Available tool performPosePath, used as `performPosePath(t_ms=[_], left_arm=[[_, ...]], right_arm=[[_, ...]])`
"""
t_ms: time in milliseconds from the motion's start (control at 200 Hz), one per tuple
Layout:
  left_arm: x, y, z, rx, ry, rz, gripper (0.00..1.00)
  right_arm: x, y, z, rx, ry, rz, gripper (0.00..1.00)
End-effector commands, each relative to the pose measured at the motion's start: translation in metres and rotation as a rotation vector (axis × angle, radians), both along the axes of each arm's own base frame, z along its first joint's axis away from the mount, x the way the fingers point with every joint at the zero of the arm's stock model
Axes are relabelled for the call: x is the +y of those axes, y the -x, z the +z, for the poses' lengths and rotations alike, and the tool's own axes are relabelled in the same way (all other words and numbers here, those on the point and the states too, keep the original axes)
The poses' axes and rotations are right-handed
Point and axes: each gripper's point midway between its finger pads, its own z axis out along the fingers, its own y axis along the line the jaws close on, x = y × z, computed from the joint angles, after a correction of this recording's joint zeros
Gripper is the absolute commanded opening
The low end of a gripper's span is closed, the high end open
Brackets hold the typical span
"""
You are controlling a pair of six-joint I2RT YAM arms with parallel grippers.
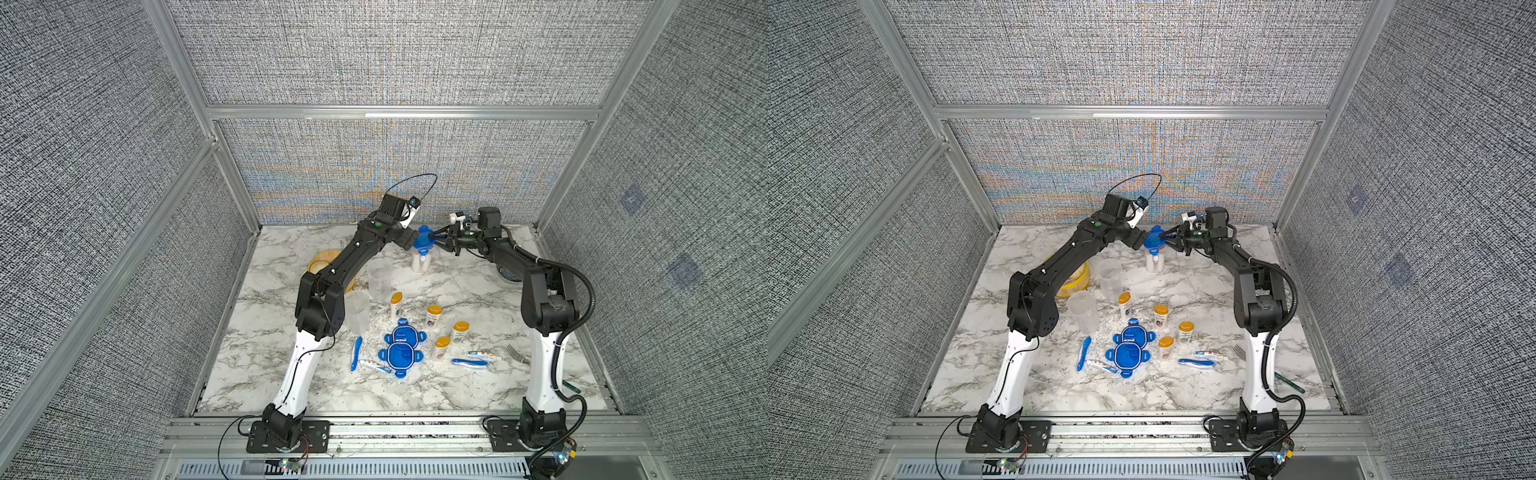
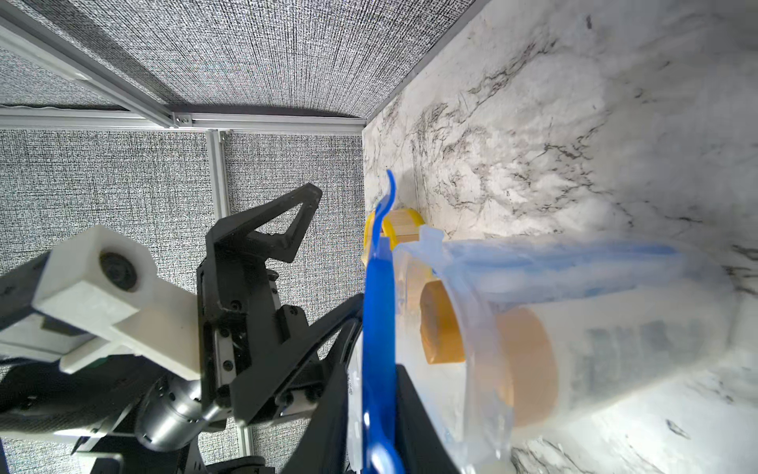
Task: Pack away toiletry kits
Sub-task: Close the lid on the container.
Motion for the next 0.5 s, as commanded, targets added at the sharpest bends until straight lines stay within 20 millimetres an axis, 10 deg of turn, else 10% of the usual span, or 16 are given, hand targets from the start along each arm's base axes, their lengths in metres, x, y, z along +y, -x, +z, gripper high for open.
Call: performPosePath(t_ms=[0, 495], left_arm=[[0.004, 0.009, -0.021, 0.066, -0.052, -0.014, 0.91], [0.002, 0.011, -0.017, 0.06, -0.051, -0.036, 0.91]], right_arm=[[-0.005, 0.0, 0.008, -0.045, 0.012, -0.016, 0.25], [-0.066, 0.007, -0.007, -0.149, 0.381, -0.253, 0.38]])
